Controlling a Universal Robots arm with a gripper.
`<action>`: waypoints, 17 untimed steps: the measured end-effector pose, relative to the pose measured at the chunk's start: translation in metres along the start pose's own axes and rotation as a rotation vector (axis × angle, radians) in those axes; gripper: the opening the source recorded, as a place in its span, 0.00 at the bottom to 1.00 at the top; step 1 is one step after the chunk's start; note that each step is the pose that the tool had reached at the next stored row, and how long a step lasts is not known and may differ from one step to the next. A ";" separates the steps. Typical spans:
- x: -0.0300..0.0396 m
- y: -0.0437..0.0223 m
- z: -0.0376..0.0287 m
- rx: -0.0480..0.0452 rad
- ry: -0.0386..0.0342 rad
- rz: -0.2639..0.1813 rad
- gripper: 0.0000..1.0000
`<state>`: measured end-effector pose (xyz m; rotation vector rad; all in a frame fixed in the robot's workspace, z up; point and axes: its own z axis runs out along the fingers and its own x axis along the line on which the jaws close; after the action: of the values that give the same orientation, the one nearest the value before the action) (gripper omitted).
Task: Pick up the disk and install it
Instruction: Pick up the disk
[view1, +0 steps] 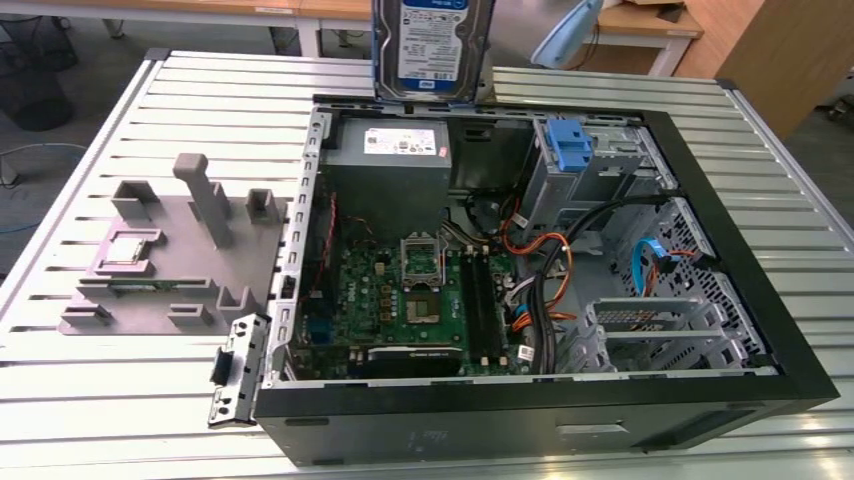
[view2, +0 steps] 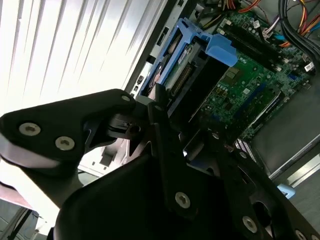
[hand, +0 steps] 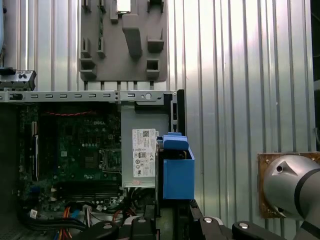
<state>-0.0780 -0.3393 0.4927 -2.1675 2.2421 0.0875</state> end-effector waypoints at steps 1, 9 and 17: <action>0.0000 -0.0011 0.0000 0.0000 0.0000 0.000 0.35; -0.0003 -0.0098 -0.0002 0.0000 0.0000 0.000 0.35; 0.0009 -0.0135 -0.0003 0.0000 -0.0001 0.000 0.35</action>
<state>-0.0645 -0.3407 0.4926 -2.1673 2.2421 0.0876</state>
